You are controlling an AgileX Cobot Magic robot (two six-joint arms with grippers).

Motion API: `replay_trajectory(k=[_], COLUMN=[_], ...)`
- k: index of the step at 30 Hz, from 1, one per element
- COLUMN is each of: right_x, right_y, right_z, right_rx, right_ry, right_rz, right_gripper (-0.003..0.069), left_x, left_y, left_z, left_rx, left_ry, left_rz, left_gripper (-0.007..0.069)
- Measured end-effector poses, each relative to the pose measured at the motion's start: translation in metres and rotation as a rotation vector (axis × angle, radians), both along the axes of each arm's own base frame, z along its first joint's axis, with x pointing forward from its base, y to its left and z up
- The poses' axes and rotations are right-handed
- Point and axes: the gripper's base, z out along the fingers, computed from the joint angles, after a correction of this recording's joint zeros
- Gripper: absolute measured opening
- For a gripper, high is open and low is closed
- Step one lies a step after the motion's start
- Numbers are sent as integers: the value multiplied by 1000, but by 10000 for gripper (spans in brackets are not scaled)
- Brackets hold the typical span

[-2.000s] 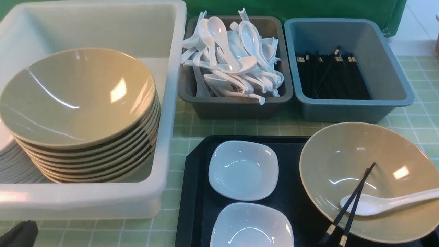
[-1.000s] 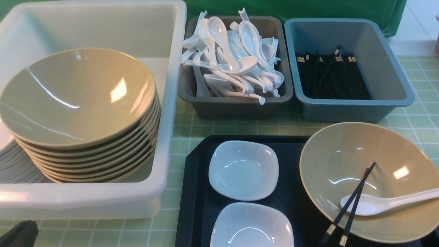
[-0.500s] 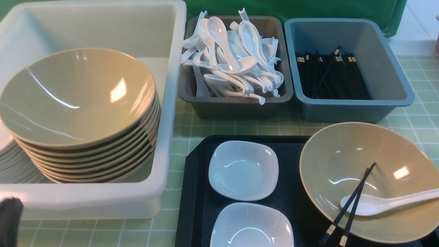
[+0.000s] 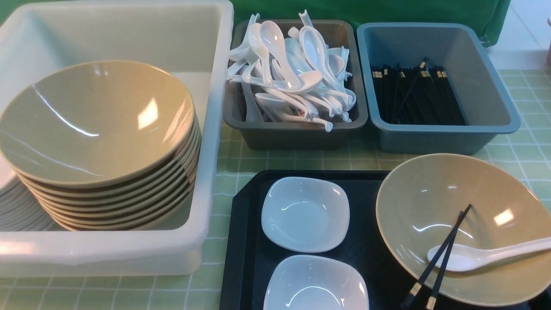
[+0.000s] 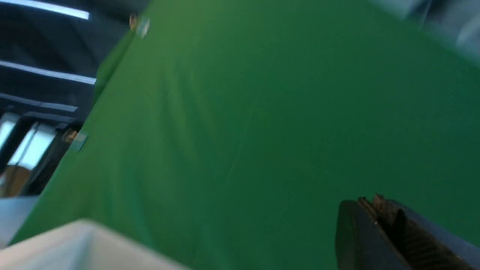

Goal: On green table put chopsticks spoon bowls plates into blue grey white boxes.
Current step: 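Move the grippers toward the tableware on the black tray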

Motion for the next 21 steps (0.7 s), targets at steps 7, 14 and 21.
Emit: replay_trajectory(k=[7,14,21], right_x=[-11,21,78], right_y=[-1,-7,-12], right_z=[78,156,135], right_rx=[132,-9,-300], right_ry=[-82,187,659], right_rz=[30,-72,-103], right_gripper=[236,236,236], left_x=[-10,20,74], left_y=[-4,-9,-6], left_z=[74,155,143], left_rx=[-52,131,246], left_ry=[5,398,760], left_rz=[-88,-51,-18], left_gripper=[-1,-1,-1])
